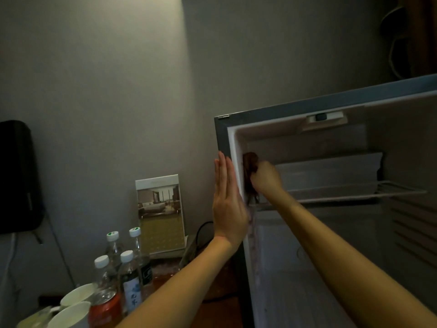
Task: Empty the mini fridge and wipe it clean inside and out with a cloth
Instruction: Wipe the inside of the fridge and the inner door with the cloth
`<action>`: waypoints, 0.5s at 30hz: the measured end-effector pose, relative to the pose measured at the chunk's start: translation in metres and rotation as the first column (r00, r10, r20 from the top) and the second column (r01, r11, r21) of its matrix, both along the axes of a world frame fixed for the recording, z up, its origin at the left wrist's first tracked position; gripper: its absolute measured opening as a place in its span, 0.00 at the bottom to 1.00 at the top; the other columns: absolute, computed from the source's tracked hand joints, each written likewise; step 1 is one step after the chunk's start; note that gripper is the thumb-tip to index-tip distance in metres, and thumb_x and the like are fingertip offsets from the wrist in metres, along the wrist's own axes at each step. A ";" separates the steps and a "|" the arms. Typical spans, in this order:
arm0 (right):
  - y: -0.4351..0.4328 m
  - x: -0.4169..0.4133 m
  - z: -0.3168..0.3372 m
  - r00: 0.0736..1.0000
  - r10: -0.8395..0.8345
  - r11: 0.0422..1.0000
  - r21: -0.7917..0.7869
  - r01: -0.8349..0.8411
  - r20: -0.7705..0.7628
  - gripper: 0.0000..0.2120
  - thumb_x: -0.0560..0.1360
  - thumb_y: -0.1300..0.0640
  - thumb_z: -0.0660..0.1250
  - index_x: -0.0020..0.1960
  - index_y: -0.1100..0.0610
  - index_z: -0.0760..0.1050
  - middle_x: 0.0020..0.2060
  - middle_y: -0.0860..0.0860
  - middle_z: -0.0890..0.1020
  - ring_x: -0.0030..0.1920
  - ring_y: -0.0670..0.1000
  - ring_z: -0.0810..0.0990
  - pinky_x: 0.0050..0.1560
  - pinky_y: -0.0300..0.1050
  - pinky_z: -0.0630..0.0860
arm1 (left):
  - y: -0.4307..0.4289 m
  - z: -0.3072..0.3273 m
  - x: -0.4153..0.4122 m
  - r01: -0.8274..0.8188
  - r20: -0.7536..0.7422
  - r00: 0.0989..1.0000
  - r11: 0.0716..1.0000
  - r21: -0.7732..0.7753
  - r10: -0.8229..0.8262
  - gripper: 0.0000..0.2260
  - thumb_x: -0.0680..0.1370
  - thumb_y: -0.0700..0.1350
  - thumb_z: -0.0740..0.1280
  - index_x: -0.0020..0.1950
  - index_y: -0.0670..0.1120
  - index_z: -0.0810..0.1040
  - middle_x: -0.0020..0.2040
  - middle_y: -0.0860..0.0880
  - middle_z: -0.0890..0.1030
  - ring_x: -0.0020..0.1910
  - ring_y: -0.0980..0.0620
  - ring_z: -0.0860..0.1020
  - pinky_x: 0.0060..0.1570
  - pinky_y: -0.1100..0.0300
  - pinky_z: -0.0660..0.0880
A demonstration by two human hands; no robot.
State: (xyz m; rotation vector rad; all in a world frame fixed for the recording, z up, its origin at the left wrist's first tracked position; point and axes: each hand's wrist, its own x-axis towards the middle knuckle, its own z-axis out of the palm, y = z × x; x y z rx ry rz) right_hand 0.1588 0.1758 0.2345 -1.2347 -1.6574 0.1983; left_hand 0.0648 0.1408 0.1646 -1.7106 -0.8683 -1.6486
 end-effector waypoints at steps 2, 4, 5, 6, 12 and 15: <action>-0.009 0.005 -0.010 0.998 0.029 0.998 -0.056 -0.025 0.059 0.11 0.77 0.64 0.59 0.53 0.69 0.77 0.52 0.66 0.81 0.54 0.64 0.79 0.50 0.50 0.74 | 0.000 0.000 0.001 0.009 0.008 1.000 1.000 -0.006 -0.009 0.26 0.78 0.35 0.48 0.77 0.39 0.48 0.79 0.45 0.48 0.78 0.48 0.46 0.76 0.60 0.48; -0.023 0.010 -0.018 0.995 0.055 0.995 -0.083 -0.048 0.082 0.11 0.77 0.63 0.60 0.53 0.68 0.78 0.51 0.64 0.81 0.53 0.63 0.79 0.51 0.50 0.74 | 0.000 -0.001 0.001 0.003 0.008 1.000 1.000 0.003 -0.003 0.27 0.79 0.35 0.48 0.78 0.42 0.46 0.78 0.49 0.47 0.78 0.50 0.45 0.76 0.62 0.47; -0.031 0.012 -0.020 0.996 0.067 0.995 -0.077 -0.062 0.063 0.11 0.77 0.62 0.61 0.53 0.66 0.79 0.50 0.63 0.82 0.53 0.63 0.80 0.52 0.51 0.76 | 0.002 -0.001 0.000 -0.010 0.008 1.000 1.000 0.012 0.010 0.27 0.80 0.36 0.50 0.78 0.43 0.45 0.78 0.51 0.47 0.78 0.52 0.44 0.75 0.62 0.47; -0.038 0.012 -0.021 0.995 0.101 0.994 -0.047 -0.100 0.014 0.10 0.77 0.61 0.62 0.53 0.65 0.79 0.49 0.62 0.82 0.52 0.63 0.80 0.54 0.53 0.77 | 0.003 0.000 0.000 -0.013 0.011 1.000 1.000 0.019 0.013 0.27 0.81 0.36 0.53 0.77 0.44 0.45 0.78 0.52 0.47 0.78 0.53 0.44 0.75 0.63 0.47; -0.046 -0.007 0.014 0.926 0.294 0.935 0.275 -0.226 -0.236 0.12 0.76 0.65 0.59 0.53 0.65 0.79 0.50 0.64 0.81 0.51 0.64 0.80 0.54 0.61 0.76 | 0.000 0.000 0.001 0.033 0.045 0.998 0.999 -0.020 -0.032 0.26 0.84 0.49 0.51 0.77 0.39 0.48 0.78 0.47 0.50 0.78 0.53 0.45 0.76 0.56 0.49; -0.016 -0.009 0.019 0.936 0.232 0.968 0.158 -0.196 -0.264 0.11 0.78 0.66 0.57 0.54 0.66 0.77 0.52 0.66 0.80 0.54 0.65 0.79 0.57 0.62 0.74 | 0.001 0.000 0.002 -0.024 0.008 1.000 1.000 -0.014 0.024 0.22 0.84 0.44 0.44 0.77 0.37 0.49 0.78 0.40 0.51 0.78 0.48 0.45 0.77 0.57 0.44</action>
